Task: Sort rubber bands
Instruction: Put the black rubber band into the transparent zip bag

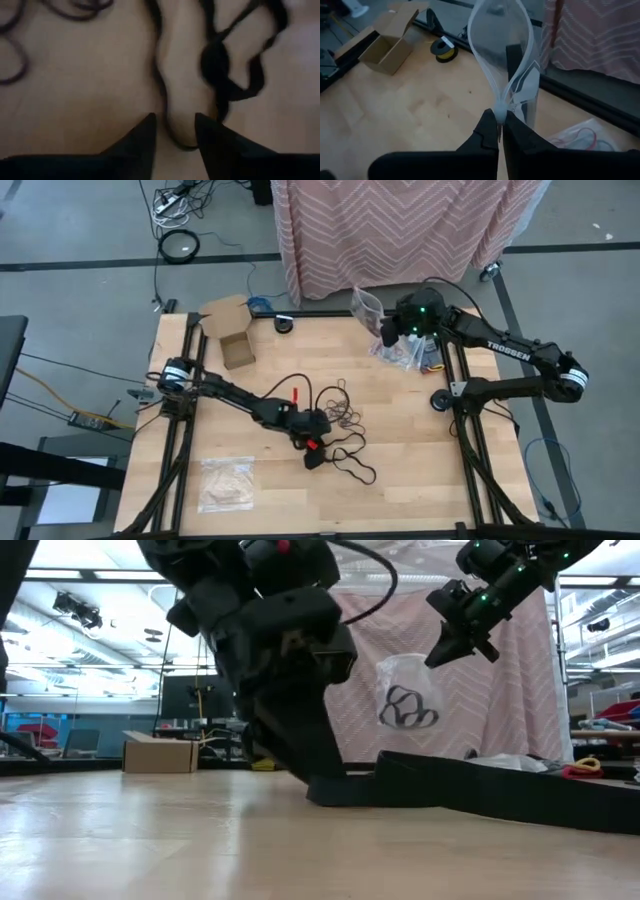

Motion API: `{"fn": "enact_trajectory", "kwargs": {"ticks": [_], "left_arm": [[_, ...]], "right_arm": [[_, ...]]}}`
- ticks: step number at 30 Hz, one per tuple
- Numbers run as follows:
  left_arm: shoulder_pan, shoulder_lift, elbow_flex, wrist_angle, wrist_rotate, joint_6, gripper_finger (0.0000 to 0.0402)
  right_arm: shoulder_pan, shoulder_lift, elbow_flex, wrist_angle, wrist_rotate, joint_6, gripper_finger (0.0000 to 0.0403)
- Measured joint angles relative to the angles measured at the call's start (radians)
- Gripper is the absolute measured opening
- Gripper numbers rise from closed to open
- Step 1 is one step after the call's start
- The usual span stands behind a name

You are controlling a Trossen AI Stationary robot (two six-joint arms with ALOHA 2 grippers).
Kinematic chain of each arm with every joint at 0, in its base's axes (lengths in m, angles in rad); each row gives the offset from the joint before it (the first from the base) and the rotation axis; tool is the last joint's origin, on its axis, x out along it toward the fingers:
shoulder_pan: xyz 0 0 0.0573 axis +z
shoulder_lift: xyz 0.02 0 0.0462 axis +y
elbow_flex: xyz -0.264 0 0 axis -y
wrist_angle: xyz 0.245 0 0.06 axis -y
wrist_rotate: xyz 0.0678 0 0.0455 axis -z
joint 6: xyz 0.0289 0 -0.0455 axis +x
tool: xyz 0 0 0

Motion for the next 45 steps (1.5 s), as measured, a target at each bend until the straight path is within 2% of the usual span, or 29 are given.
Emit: {"fn": "enact_trajectory", "kwargs": {"ticks": [3, 4, 11, 14, 19, 21, 26, 29, 31, 35, 38, 41, 43, 45], "left_arm": [[0.022, -0.031, 0.033, -0.102, -0.020, 0.041, 0.0033], [0.031, -0.048, 0.049, -0.132, -0.031, 0.058, 0.0017], [0.097, -0.198, 0.166, -0.365, -0.183, 0.221, 0.0003], [0.127, -0.248, 0.212, -0.403, -0.203, 0.259, 0.0002], [0.146, -0.189, 0.213, -0.410, -0.077, 0.145, 0.0010], [0.142, -0.140, 0.209, -0.431, -0.041, 0.110, 0.0025], [0.130, -0.064, 0.210, -0.368, 0.130, 0.101, 0.0087], [0.104, -0.028, 0.210, -0.358, 0.121, 0.099, 0.0132], [0.084, -0.006, 0.210, -0.351, 0.078, 0.100, 0.0158], [0.043, 0.048, 0.210, -0.351, -0.008, 0.102, 0.0190], [0.026, 0.080, 0.212, -0.318, -0.016, 0.101, 0.0193], [0.017, 0.091, 0.214, -0.312, -0.029, 0.098, 0.0176], [0.016, 0.092, 0.215, -0.323, -0.050, 0.102, 0.0147], [0.016, 0.090, 0.216, -0.345, -0.064, 0.127, 0.0101]], "right_arm": [[0.000, 0.000, 0.000, -0.022, -0.020, 0.000, 0.0000], [0.000, 0.000, 0.000, -0.029, -0.026, 0.000, 0.0000], [0.017, 0.001, 0.000, -0.032, -0.131, -0.004, 0.0000], [0.032, 0.001, 0.000, -0.042, -0.139, -0.004, 0.0000], [0.038, 0.001, 0.000, -0.081, -0.139, -0.003, 0.0000], [0.037, 0.001, 0.000, -0.092, -0.139, -0.004, 0.0000], [0.038, 0.001, 0.000, -0.096, -0.134, -0.004, 0.0000], [0.038, 0.001, 0.000, -0.099, -0.132, -0.004, 0.0000], [0.038, 0.001, 0.000, -0.099, -0.126, -0.004, 0.0000], [0.038, 0.001, 0.000, -0.104, -0.123, -0.005, 0.0000], [0.038, 0.001, 0.000, -0.107, -0.118, -0.005, 0.0000], [0.038, 0.001, 0.000, -0.108, -0.116, -0.005, 0.0000], [0.038, 0.001, 0.000, -0.113, -0.116, -0.005, 0.0000], [0.038, 0.001, 0.000, -0.114, -0.116, -0.005, 0.0000]]}}
